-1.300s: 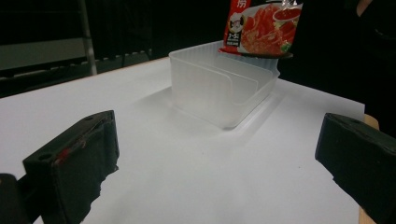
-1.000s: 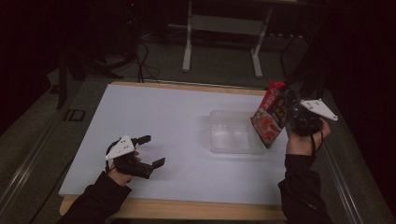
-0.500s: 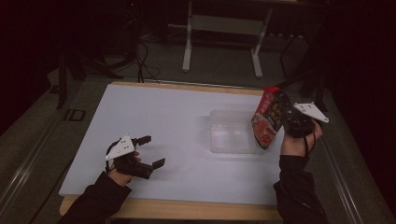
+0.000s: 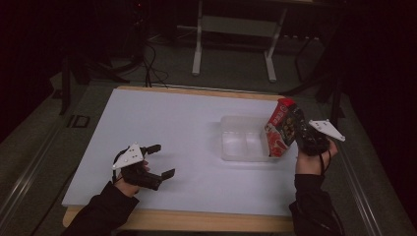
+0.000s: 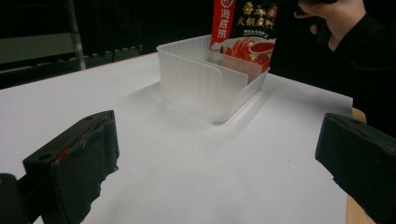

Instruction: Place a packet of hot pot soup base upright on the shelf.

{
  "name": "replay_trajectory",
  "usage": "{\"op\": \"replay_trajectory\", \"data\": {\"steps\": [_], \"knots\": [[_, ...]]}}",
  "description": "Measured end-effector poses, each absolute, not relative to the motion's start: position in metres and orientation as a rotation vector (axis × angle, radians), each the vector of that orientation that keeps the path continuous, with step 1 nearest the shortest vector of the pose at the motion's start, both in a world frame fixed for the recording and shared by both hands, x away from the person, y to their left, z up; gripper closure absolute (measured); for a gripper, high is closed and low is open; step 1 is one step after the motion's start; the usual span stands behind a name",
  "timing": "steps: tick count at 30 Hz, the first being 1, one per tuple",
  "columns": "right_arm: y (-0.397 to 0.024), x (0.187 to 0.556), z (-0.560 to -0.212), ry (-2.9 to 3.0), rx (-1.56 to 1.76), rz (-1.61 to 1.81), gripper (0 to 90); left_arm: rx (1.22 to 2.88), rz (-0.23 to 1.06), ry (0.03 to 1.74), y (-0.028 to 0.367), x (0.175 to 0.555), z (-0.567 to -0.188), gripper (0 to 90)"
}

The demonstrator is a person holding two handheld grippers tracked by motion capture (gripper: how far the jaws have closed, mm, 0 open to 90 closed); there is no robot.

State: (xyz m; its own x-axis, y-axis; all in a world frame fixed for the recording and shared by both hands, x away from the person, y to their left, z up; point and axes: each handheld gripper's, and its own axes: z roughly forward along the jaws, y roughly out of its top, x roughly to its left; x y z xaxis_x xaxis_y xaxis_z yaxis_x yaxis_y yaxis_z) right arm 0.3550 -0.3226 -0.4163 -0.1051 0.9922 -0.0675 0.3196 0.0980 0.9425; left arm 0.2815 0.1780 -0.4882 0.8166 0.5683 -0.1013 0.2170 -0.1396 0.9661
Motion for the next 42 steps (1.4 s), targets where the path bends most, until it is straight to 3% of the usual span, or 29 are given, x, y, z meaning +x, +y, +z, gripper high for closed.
{"op": "replay_trajectory", "data": {"steps": [7,12,13,14,20,28,42], "knots": [[-0.324,0.357,-0.413,1.590,1.349,1.060,72.3,1.721,0.332,0.618,0.178,0.282,-0.490,0.2],[-0.325,0.358,-0.402,1.593,1.345,1.103,51.0,1.723,0.328,0.616,0.178,0.283,-0.491,0.2],[-0.325,0.358,-0.402,1.593,1.345,1.103,51.0,1.723,0.328,0.616,0.178,0.283,-0.491,0.2],[-0.323,0.358,-0.390,1.599,1.330,1.143,38.5,1.720,0.326,0.615,0.179,0.282,-0.491,0.2],[-0.314,0.354,-0.367,1.668,1.239,1.224,19.1,1.714,0.333,0.614,0.182,0.281,-0.490,0.2],[-0.295,0.341,-0.348,1.742,1.130,1.346,11.5,1.717,0.339,0.609,0.185,0.279,-0.489,0.2],[-0.260,0.316,-0.350,1.867,0.972,1.447,11.5,1.722,0.339,0.595,0.183,0.277,-0.489,0.2]]}}
